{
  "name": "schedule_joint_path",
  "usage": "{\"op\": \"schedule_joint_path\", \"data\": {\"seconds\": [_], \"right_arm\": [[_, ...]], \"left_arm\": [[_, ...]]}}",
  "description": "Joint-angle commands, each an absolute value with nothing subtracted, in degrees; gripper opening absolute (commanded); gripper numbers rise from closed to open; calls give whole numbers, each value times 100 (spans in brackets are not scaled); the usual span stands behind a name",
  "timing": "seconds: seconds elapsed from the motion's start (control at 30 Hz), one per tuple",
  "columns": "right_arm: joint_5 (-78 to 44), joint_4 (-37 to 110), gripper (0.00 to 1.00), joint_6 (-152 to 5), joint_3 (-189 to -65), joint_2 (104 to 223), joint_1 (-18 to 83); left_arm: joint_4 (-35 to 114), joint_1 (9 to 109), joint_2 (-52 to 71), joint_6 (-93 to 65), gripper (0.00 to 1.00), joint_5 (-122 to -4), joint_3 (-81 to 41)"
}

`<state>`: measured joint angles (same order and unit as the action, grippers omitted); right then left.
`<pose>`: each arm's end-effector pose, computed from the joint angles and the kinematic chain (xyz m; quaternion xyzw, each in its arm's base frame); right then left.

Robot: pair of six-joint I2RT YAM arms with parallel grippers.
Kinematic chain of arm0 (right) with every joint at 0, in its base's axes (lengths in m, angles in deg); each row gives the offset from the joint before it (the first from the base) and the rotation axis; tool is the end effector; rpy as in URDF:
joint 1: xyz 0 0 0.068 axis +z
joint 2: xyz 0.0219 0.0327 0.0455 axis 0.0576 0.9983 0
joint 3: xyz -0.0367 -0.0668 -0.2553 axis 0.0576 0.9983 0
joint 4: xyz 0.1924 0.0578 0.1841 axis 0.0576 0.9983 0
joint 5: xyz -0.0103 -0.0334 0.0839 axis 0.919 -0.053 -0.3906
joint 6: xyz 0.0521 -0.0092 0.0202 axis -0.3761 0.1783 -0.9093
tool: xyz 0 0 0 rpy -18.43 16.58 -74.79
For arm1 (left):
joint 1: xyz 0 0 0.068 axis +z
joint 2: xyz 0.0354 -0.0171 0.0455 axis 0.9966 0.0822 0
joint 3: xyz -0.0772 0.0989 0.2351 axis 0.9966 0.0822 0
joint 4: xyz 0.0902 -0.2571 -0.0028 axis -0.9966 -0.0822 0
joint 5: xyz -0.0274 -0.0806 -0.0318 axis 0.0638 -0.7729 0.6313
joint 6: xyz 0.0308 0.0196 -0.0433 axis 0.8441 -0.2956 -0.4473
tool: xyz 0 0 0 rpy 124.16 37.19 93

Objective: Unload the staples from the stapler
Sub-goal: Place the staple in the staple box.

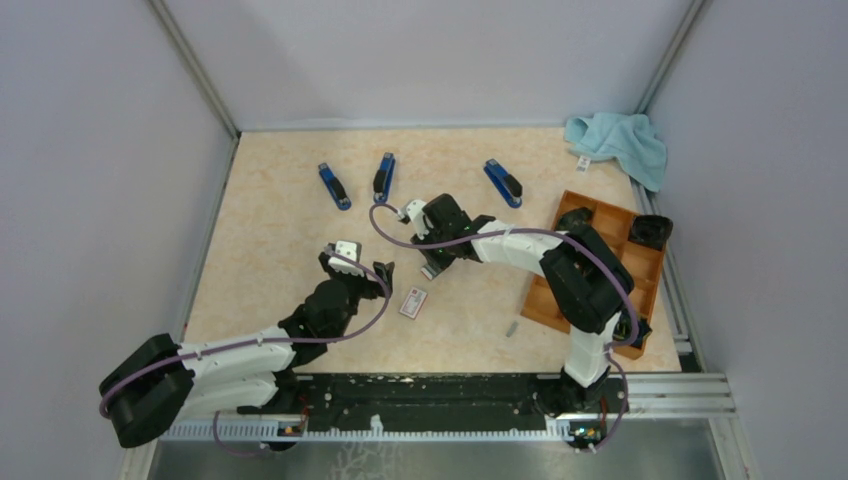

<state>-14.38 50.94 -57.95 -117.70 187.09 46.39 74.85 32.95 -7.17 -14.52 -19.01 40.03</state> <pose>0.2827 0.2695 0.1600 -0.4295 0.8454 0.1348 0.2874 0.1473 -0.1532 0.1719 0.0608 0.7476 -0.1328 0.6479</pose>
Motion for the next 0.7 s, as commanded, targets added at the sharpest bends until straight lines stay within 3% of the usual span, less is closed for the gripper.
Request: {"op": "schedule_joint_path", "data": {"seconds": [0.0, 0.67], "right_arm": [[-1454, 5054, 25, -5692, -12068, 18377, 4724], [-1737, 5522, 28, -5403, -12274, 18696, 4724]], "left_arm": [[7681, 3331, -781, -1459, 96, -1891, 4051], [7673, 3329, -777, -1463, 96, -1888, 4049]]}}
